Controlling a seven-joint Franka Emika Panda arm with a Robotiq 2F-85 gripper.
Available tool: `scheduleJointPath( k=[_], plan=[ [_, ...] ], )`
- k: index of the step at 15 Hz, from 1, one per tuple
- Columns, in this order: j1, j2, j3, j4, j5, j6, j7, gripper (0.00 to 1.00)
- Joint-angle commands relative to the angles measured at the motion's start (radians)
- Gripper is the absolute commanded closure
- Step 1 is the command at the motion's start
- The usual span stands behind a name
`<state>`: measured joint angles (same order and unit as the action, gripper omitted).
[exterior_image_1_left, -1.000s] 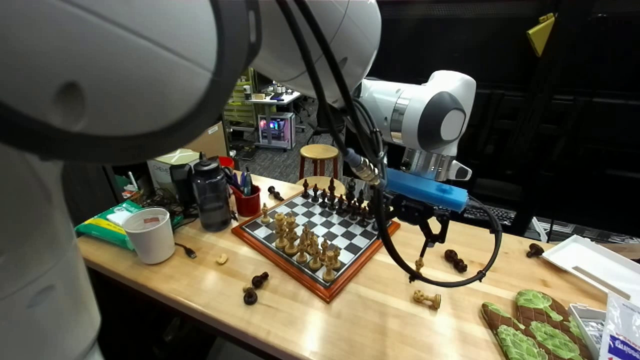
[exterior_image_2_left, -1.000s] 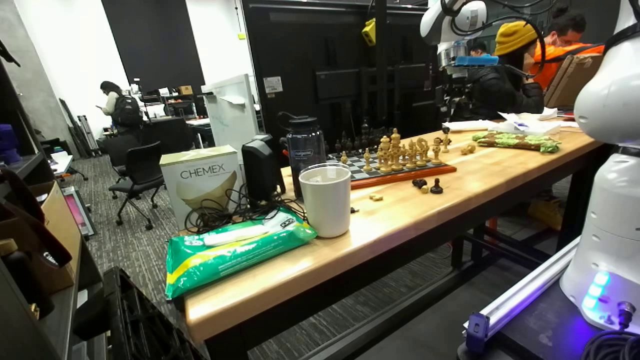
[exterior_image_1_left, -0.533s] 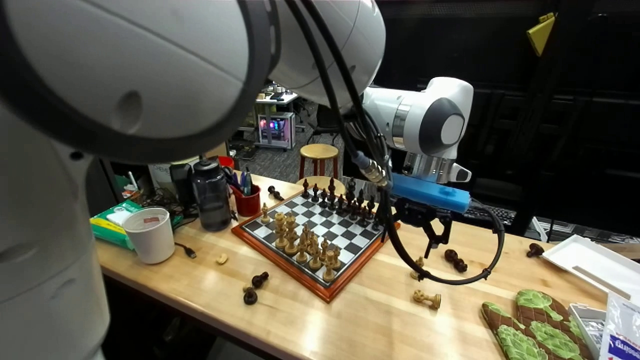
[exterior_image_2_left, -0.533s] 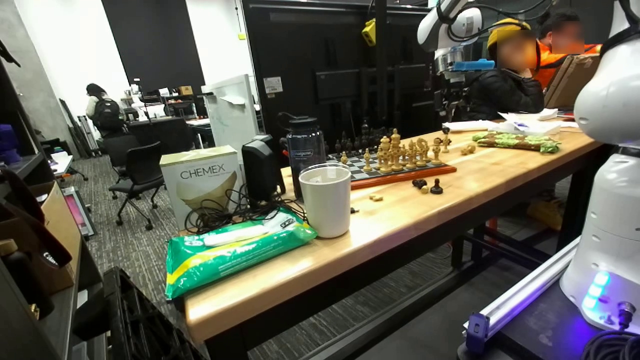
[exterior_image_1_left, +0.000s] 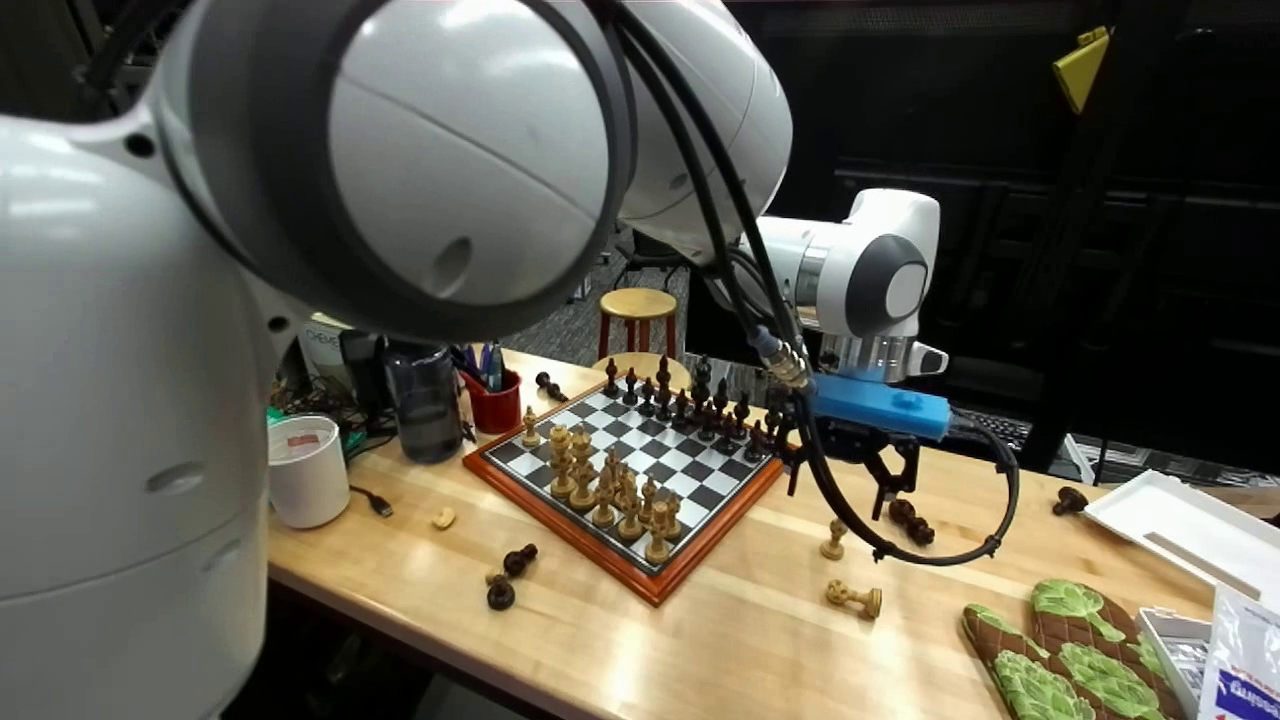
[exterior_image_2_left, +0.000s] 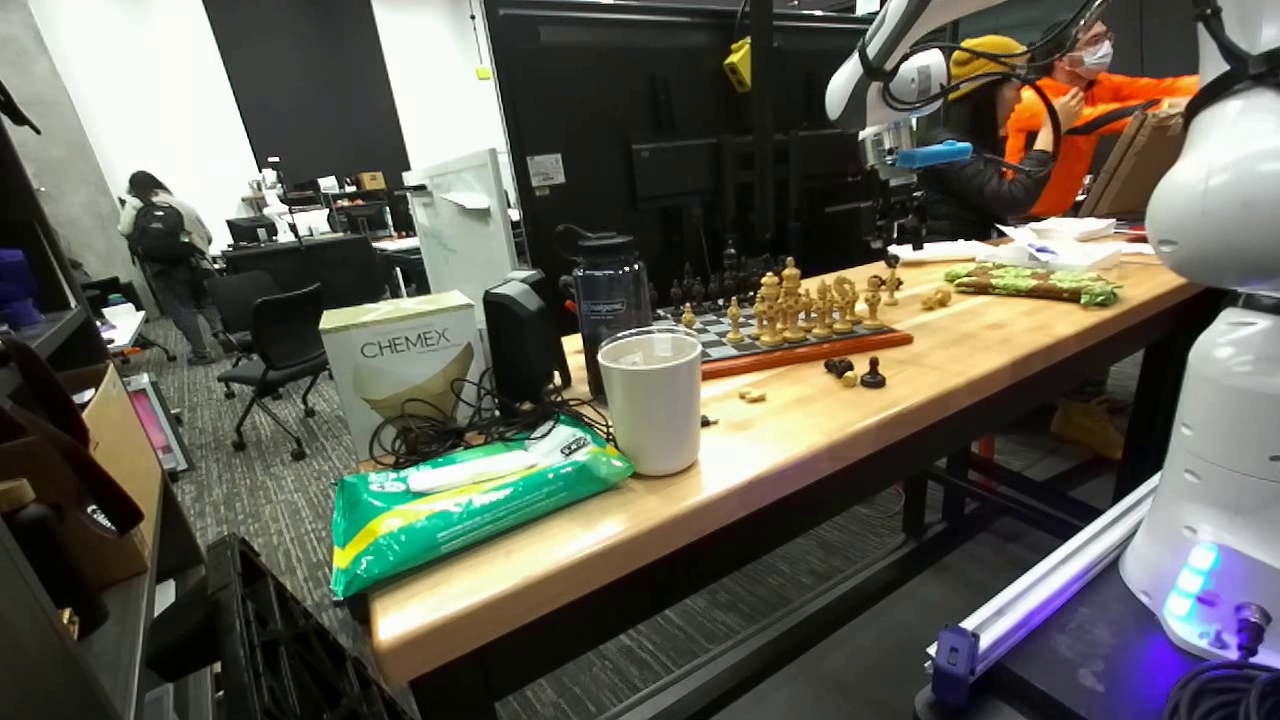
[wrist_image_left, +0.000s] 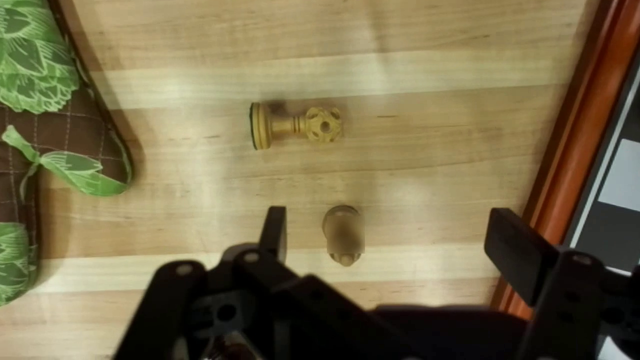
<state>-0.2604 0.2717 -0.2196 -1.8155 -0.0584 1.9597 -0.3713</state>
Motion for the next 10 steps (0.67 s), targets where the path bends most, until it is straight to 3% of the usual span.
scheduleJointPath(
  k=[1, 10],
  plan=[
    [-0.027, 0.028, 0.015, 0.026, 0.015, 0.021, -0.033, 0.00],
    [-0.057, 0.062, 0.029, 0.030, 0.051, 0.093, -0.079, 0.00]
  ],
)
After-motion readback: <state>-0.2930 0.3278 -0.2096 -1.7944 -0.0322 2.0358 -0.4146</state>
